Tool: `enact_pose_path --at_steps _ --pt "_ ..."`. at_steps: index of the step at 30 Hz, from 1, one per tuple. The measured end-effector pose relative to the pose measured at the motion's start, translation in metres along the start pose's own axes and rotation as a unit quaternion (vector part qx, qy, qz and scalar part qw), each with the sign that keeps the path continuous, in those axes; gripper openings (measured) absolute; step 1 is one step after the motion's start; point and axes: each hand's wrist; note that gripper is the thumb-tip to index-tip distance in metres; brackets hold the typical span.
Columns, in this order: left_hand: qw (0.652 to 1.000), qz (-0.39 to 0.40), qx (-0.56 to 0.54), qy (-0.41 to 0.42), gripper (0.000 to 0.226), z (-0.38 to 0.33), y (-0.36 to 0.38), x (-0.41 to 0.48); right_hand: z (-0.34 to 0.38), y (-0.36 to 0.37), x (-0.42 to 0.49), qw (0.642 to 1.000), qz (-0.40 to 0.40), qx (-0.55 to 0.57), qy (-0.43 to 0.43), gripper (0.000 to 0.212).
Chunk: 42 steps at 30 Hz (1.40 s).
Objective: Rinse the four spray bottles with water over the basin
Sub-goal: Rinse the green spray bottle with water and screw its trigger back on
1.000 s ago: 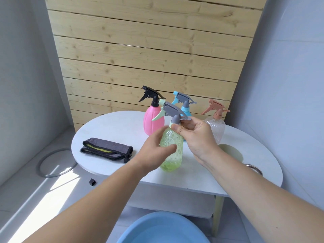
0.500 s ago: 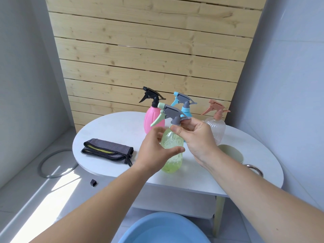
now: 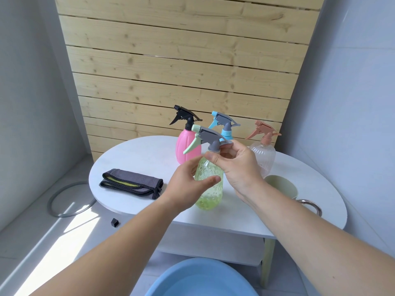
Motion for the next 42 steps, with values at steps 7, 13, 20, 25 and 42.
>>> enact_pose_path --at_steps 7,13,20,25,42 --pt "1.000 0.011 0.019 0.009 0.052 0.000 -0.001 0.001 -0.002 -0.001 -0.007 0.999 0.037 -0.012 -0.003 0.014" --pt "1.000 0.011 0.015 0.010 0.060 -0.002 -0.001 0.001 0.002 0.002 -0.003 1.000 -0.016 -0.007 -0.008 0.023" --pt "1.000 0.009 0.002 0.004 0.063 0.001 -0.002 0.001 0.001 0.003 -0.005 1.000 0.010 0.001 -0.022 0.032" --pt "1.000 0.008 -0.006 0.006 0.060 0.003 -0.003 0.002 -0.001 0.001 -0.002 0.999 0.016 0.007 -0.032 0.029" --pt "0.999 -0.038 0.020 0.023 0.061 0.004 0.004 0.001 0.000 0.008 -0.005 1.000 -0.009 0.005 -0.023 0.022"
Point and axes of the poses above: each hand's wrist, its own x-axis towards the middle knuckle, its own y-axis out of the palm, z = x × y, and after that the axes turned 12 degrees about y, right-handed
